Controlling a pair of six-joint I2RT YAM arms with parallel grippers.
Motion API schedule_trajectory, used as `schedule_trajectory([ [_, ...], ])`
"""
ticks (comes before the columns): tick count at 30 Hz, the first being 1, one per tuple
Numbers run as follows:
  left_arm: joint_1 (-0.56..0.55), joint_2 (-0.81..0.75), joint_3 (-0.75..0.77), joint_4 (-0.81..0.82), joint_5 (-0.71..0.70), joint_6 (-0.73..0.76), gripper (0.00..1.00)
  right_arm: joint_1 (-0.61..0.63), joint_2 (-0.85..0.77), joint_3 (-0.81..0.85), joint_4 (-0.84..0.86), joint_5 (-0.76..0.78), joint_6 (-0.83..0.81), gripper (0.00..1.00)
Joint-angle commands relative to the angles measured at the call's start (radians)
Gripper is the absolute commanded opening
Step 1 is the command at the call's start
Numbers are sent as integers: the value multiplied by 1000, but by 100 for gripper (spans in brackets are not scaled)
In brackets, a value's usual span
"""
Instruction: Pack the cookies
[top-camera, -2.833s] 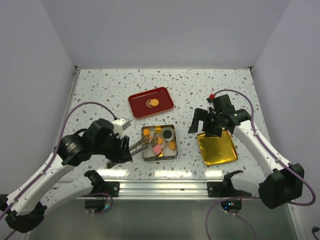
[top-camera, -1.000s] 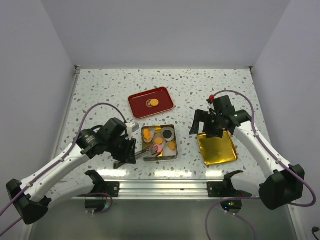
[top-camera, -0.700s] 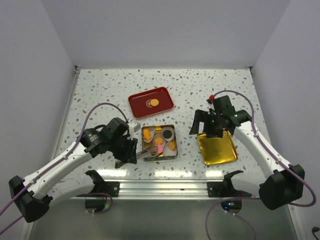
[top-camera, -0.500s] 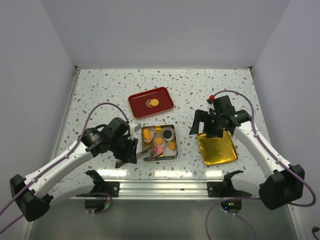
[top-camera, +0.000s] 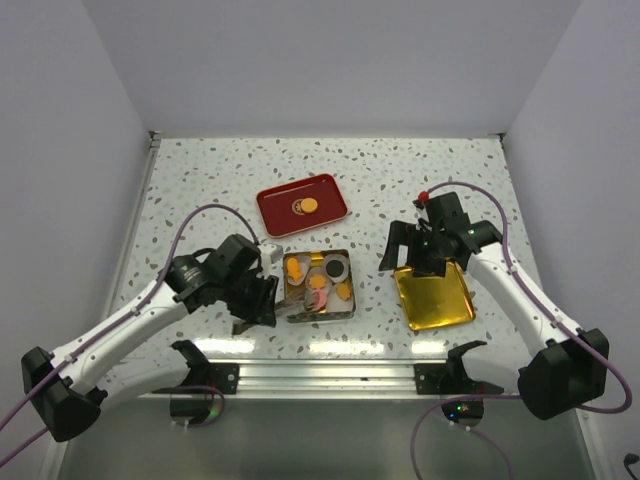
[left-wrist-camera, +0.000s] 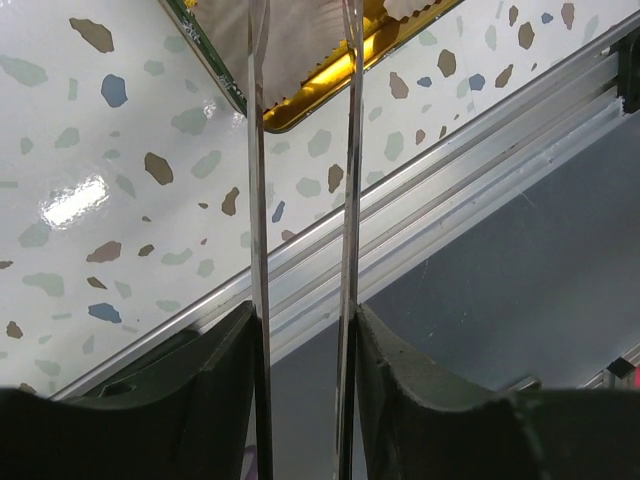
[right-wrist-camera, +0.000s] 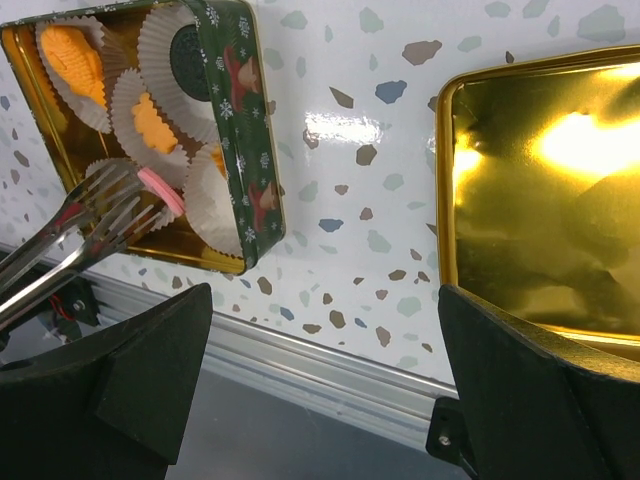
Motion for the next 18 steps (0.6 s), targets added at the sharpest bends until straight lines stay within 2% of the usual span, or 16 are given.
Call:
schedule_trajectory([
  [1, -4, 0, -18, 61, 11, 16, 47, -3, -17, -6, 0, 0, -4, 99],
  [6, -6, 6, -47, 113, 37, 9, 49, -3, -17, 0, -3, 5, -2, 99],
  [9, -4, 10, -47, 124, 37, 12, 45, -3, -20, 3, -6, 8, -4, 99],
  [14, -4, 2, -24, 138, 43, 15, 31, -3, -23, 3, -9, 11, -4, 99],
  [18, -4, -10, 3, 133, 40, 9, 29, -3, -21, 2, -9, 11, -4, 99],
])
